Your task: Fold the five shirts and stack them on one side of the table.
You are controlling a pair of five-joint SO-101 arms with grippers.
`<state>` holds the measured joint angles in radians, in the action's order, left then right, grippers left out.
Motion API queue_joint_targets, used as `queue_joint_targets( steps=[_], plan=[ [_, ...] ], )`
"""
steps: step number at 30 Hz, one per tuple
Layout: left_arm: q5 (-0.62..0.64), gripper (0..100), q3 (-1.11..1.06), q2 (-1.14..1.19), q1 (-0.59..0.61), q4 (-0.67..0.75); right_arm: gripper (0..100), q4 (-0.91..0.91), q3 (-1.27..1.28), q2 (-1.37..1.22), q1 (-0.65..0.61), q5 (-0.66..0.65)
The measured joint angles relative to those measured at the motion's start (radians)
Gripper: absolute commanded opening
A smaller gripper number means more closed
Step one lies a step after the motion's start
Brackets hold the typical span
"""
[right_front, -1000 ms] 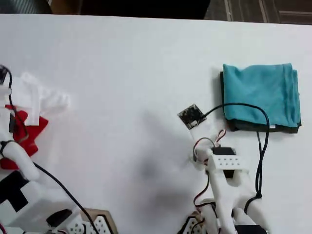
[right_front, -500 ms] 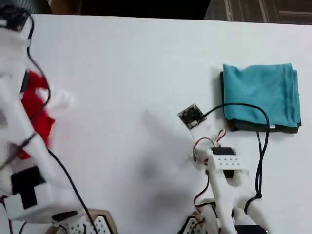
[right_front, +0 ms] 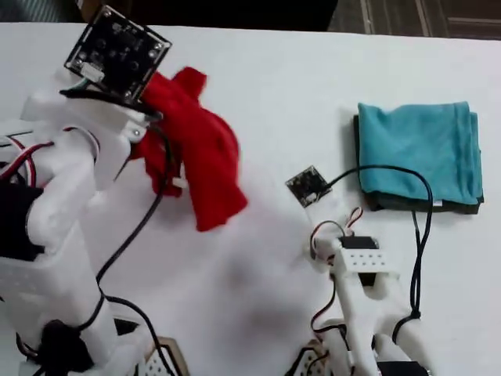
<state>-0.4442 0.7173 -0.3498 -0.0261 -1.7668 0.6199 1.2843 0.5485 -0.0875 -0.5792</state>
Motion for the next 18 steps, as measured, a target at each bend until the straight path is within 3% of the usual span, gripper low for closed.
queue_joint_targets(
  steps=[3, 8, 14, 18],
  plan=[
    [0.002, 9, -0.083, 0.018, -0.002, 0.000, 2.2, 0.000, 0.000, 0.000, 0.000, 0.000],
    [-0.086, 32, -0.347, 0.091, 0.061, 0.002, 2.2, 0.000, 0.000, 0.000, 0.000, 0.000],
    [-0.239, 30, -0.707, 0.181, 0.129, 0.034, 2.2, 0.000, 0.000, 0.000, 0.000, 0.000],
    [-0.261, 29, -0.736, 0.187, 0.273, 0.144, 2.2, 0.000, 0.000, 0.000, 0.000, 0.000]
  ],
)
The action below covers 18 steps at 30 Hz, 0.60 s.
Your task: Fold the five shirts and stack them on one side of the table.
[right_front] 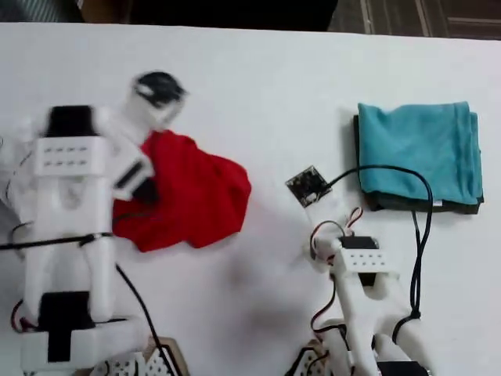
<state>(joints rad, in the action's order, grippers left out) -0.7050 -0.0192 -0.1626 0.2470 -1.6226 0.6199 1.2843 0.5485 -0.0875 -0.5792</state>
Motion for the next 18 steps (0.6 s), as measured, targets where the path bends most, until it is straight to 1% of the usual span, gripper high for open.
queue_joint_targets(
  steps=[2, 5, 8, 10, 14, 18],
  plan=[
    [-0.005, 29, -0.018, 0.009, 0.100, 0.097, 2.2, 0.000, 0.000, 0.000, 0.000, 0.000],
    [-0.008, 29, -0.077, 0.041, 0.245, 0.284, 2.2, 0.000, 0.000, 0.000, 0.000, 0.000],
    [-0.029, 29, -0.137, 0.132, 0.336, 0.431, 2.2, 0.000, 0.000, 0.000, 0.000, 0.000],
    [-0.057, 29, -0.141, 0.218, 0.361, 0.463, 2.2, 0.000, 0.000, 0.000, 0.000, 0.000],
    [-0.061, 29, -0.130, 0.419, 0.402, 0.512, 2.2, 0.000, 0.000, 0.000, 0.000, 0.000],
    [-0.043, 29, -0.014, 0.612, 0.505, 0.559, 2.2, 0.000, 0.000, 0.000, 0.000, 0.000]
  ],
)
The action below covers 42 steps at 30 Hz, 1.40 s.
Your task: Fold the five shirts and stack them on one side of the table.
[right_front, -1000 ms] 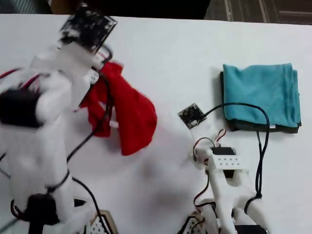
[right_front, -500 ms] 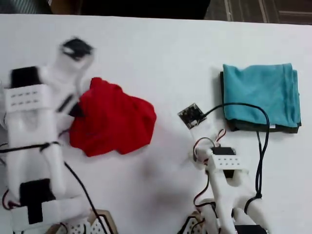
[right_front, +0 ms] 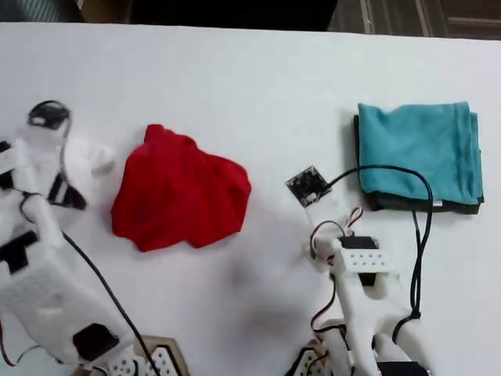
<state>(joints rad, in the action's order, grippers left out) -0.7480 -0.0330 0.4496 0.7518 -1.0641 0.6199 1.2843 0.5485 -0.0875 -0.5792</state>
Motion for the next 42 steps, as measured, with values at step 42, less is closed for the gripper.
queue_joint_targets(
  steps=[42],
  plan=[
    [0.127, 29, 1.290, 0.310, 0.284, -0.706, 26.2, 0.827, -1.300, -0.423, -0.628, 0.196]
  ],
)
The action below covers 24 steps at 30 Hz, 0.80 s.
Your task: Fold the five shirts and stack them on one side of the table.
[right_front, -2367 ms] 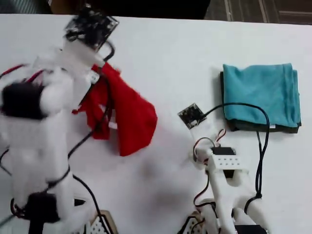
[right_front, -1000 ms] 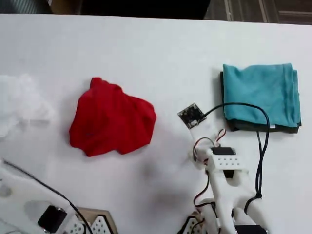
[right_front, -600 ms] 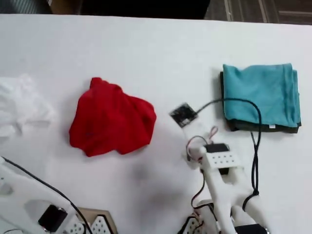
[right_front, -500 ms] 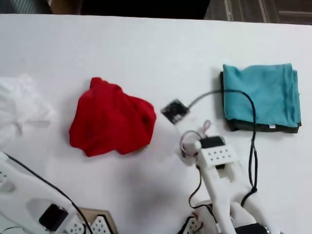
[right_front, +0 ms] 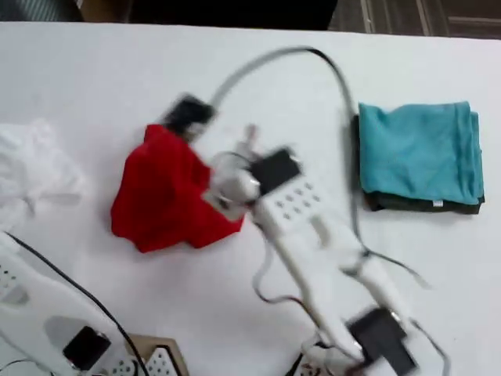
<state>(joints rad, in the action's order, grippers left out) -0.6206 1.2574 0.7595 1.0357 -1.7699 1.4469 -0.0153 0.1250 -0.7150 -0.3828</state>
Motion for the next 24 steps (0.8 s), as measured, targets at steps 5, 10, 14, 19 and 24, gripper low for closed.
queue_joint_targets(
  steps=[5, 10, 14, 19, 24],
  plan=[
    [0.000, 29, -0.072, -0.009, 0.000, 0.000, 26.2, 0.126, -0.382, -0.290, -0.081, 0.002],
    [0.000, 29, -0.250, -0.157, 0.005, 0.000, 26.2, 0.193, -0.666, -0.549, -0.137, 0.006],
    [0.000, 29, -0.489, -0.364, 0.009, 0.000, 26.2, 0.210, -0.832, -0.697, -0.186, 0.006],
    [0.000, 29, -0.836, -0.644, 0.009, 0.006, 26.2, 0.210, -0.896, -0.859, -0.209, 0.006],
    [0.000, 29, -1.169, -0.848, 0.028, 0.098, 10.1, 0.210, -0.898, -0.961, -0.121, 0.006]
  ],
)
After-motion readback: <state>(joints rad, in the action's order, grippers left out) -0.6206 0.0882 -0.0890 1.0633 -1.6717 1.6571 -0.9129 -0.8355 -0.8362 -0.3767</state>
